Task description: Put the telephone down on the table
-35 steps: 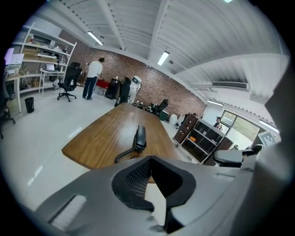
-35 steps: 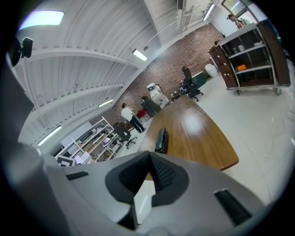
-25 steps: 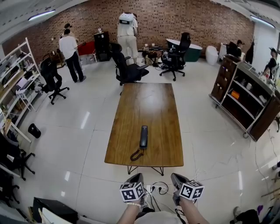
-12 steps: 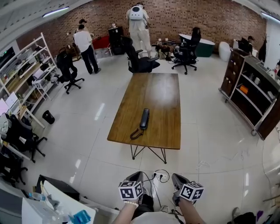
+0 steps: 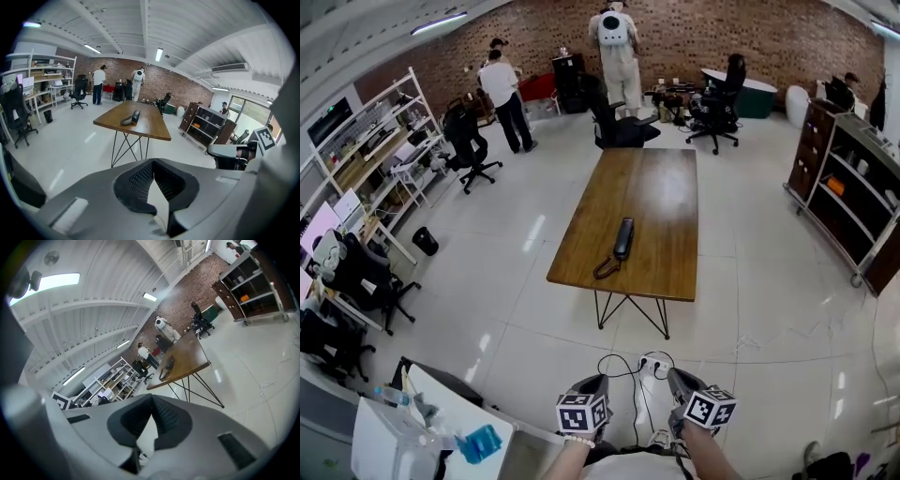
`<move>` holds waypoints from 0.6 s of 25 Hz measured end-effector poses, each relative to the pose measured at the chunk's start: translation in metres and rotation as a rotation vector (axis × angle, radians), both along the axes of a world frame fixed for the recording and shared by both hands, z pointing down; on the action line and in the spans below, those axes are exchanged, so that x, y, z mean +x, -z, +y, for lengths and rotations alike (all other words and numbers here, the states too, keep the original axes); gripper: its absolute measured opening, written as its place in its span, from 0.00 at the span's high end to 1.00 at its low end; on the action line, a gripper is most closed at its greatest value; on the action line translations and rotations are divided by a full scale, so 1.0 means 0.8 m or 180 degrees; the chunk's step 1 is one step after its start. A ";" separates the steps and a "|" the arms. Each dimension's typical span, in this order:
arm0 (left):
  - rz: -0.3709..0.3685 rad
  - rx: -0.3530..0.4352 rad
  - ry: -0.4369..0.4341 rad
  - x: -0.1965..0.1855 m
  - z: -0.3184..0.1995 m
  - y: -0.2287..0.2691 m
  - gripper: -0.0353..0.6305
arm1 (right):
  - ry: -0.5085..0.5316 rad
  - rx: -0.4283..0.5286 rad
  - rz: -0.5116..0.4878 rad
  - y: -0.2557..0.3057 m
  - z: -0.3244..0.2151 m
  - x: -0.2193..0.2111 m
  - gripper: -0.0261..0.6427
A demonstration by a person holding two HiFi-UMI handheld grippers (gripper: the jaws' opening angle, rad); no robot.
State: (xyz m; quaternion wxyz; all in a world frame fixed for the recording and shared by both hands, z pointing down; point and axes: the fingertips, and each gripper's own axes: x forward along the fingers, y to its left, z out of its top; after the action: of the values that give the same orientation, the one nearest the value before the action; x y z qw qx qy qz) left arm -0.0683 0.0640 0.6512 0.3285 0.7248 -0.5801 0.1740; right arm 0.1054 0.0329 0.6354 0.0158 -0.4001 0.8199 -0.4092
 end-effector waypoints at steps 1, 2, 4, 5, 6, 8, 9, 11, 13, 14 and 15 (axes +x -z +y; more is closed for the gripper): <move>0.0010 0.0009 -0.0019 -0.001 0.002 0.001 0.94 | -0.0026 0.0036 0.0005 0.004 0.000 -0.001 0.96; 0.0019 0.0019 -0.0041 -0.002 0.004 0.002 0.94 | -0.0051 0.0072 0.0014 0.008 0.001 -0.003 0.96; 0.0052 0.0039 -0.0089 -0.005 0.007 0.004 0.94 | -0.0095 0.0139 0.0039 0.016 0.003 -0.008 0.96; 0.0068 0.0052 -0.0114 -0.007 0.008 0.005 0.94 | -0.0113 0.0167 0.0048 0.020 0.004 -0.013 0.96; 0.0077 0.0068 -0.0140 -0.010 0.010 0.006 0.94 | -0.0124 0.0193 0.0060 0.023 0.007 -0.019 0.96; 0.0096 0.0093 -0.0192 -0.018 0.017 0.007 0.94 | -0.0129 0.0243 0.0100 0.029 0.017 -0.034 0.96; 0.0111 0.0102 -0.0215 -0.022 0.022 0.008 0.94 | -0.0131 0.0263 0.0126 0.030 0.024 -0.042 0.96; 0.0135 0.0121 -0.0247 -0.031 0.030 0.007 0.94 | -0.0122 0.0278 0.0193 0.031 0.039 -0.056 0.96; 0.0163 0.0133 -0.0257 -0.042 0.039 0.005 0.94 | -0.0112 0.0268 0.0267 0.028 0.056 -0.068 0.96; 0.0200 0.0129 -0.0251 -0.046 0.044 0.004 0.94 | -0.0123 0.0256 0.0304 0.027 0.065 -0.071 0.96; 0.0253 0.0119 -0.0243 -0.049 0.050 0.002 0.94 | -0.0146 0.0241 0.0338 0.025 0.075 -0.072 0.96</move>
State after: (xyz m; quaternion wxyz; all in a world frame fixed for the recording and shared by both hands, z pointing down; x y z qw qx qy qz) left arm -0.1076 0.1042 0.6495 0.3308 0.7588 -0.5416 0.1467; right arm 0.0481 0.0926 0.6153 -0.0032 -0.4391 0.8250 -0.3556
